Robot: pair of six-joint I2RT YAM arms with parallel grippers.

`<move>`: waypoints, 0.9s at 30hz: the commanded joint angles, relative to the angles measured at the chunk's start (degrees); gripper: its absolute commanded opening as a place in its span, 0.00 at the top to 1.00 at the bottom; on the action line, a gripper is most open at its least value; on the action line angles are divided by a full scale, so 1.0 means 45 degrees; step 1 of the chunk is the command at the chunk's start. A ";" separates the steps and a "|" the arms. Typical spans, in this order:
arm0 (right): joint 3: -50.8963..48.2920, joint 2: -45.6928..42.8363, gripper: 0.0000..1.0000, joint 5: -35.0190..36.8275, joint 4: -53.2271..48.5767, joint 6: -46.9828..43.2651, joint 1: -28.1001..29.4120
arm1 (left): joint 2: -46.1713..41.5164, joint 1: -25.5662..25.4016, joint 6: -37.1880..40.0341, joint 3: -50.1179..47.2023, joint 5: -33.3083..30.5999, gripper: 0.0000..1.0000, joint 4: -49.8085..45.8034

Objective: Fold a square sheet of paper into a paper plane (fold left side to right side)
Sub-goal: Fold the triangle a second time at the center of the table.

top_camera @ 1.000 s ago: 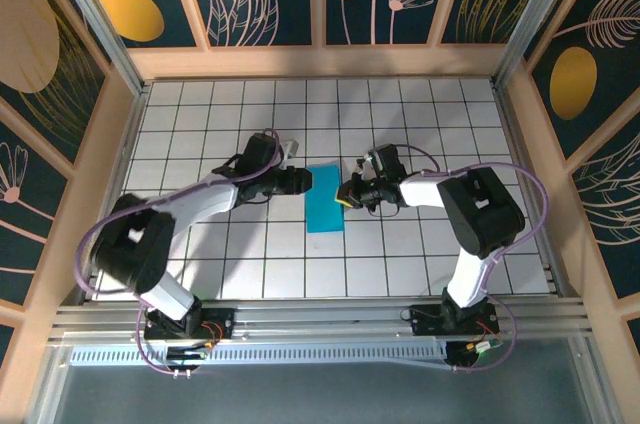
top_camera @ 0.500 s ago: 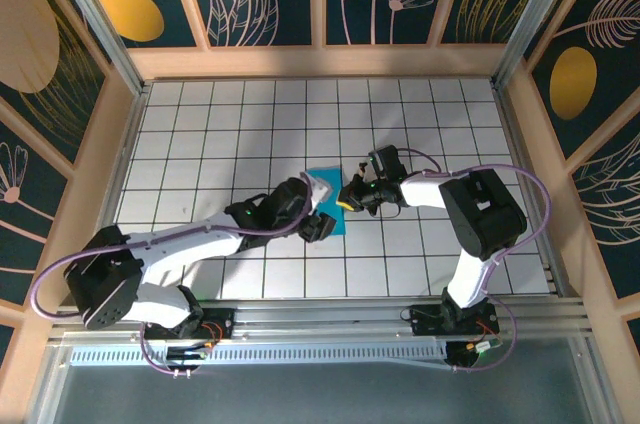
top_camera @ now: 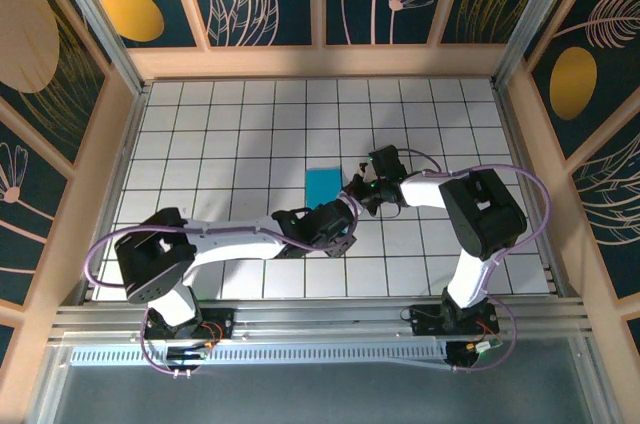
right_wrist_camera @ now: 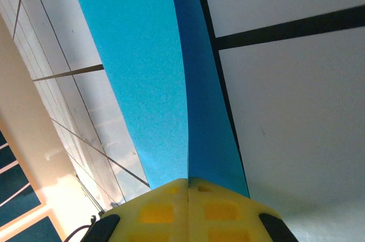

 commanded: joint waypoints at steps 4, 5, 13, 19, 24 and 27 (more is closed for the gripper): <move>0.0165 -0.0318 1.00 -0.0104 -0.0167 0.0145 -0.0034 | 0.1171 0.0017 0.0425 0.0897 -0.1638 0.28 -0.0477; 0.0151 -0.0311 1.00 -0.0088 -0.0168 0.0139 -0.0009 | 0.1327 -0.0001 0.0418 0.1018 -0.1720 0.29 -0.0516; 0.0004 -0.0312 1.00 -0.0085 0.0038 0.0243 -0.0005 | 0.1753 0.0001 0.0311 0.1271 -0.1567 0.57 -0.0521; 0.0087 -0.0307 1.00 0.0081 -0.0149 0.0105 -0.0018 | 0.1551 0.0019 0.0233 0.1196 -0.1302 0.77 -0.0423; 0.0065 -0.0408 1.00 0.0144 -0.0061 0.0105 -0.0017 | 0.1403 0.0017 0.0029 0.1137 -0.1175 0.95 -0.0386; 0.0114 -0.0492 0.94 0.0178 0.0038 0.0103 -0.0058 | 0.1212 0.0023 -0.0132 0.1054 -0.1151 1.00 -0.0287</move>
